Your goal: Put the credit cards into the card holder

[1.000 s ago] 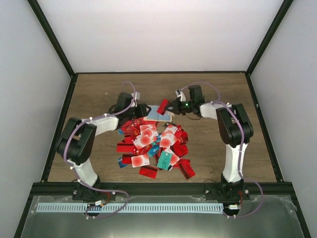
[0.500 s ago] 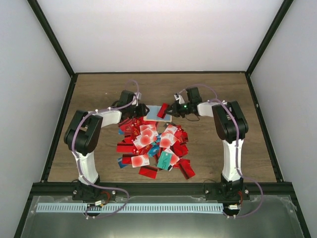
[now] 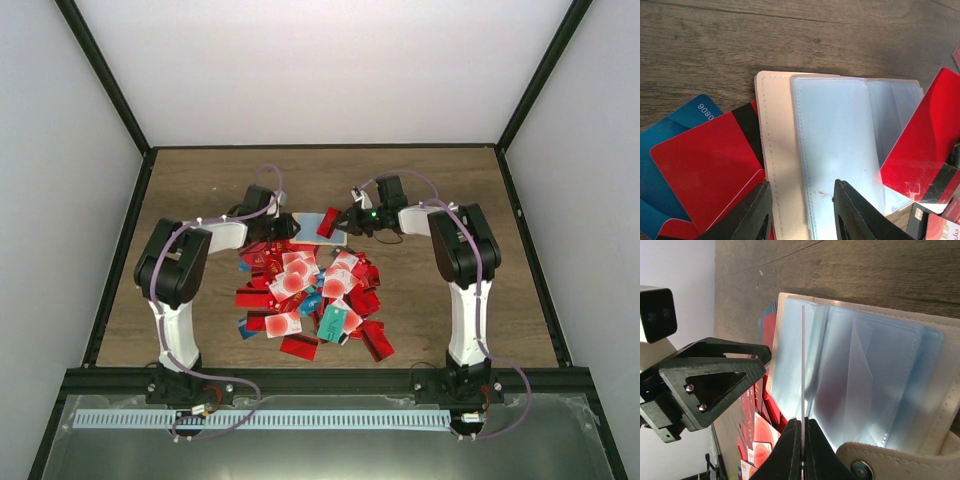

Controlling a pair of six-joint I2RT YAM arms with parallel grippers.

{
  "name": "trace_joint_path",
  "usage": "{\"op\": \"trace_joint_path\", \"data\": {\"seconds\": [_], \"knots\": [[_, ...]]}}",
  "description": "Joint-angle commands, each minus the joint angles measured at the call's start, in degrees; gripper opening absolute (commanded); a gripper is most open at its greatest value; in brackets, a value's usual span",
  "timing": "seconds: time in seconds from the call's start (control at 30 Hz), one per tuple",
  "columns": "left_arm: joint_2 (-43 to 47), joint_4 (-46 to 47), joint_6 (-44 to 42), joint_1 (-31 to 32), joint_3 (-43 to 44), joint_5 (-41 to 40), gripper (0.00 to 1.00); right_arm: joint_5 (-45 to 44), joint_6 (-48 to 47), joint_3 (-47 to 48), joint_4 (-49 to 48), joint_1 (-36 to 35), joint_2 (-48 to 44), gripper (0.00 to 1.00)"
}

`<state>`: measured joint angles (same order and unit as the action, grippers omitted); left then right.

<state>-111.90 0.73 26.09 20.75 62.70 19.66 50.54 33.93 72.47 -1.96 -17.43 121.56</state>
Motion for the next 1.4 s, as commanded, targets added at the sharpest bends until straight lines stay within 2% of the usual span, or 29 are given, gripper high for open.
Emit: {"op": "trace_joint_path", "data": {"seconds": [0.0,0.73,1.37], "knots": [[-1.6,-0.4,-0.9,-0.2,1.5,0.6,0.36,0.7,1.2,1.4,-1.6,0.5,1.8,0.01],[-3.4,-1.1,-1.6,-0.3,2.5,2.5,0.32,9.6,7.5,2.4,-9.0,0.1,6.3,0.01],[-4.4,-3.9,-4.5,-0.2,4.9,4.0,0.3,13.6,-2.3,15.0,6.8,-0.7,13.4,0.01]]}}
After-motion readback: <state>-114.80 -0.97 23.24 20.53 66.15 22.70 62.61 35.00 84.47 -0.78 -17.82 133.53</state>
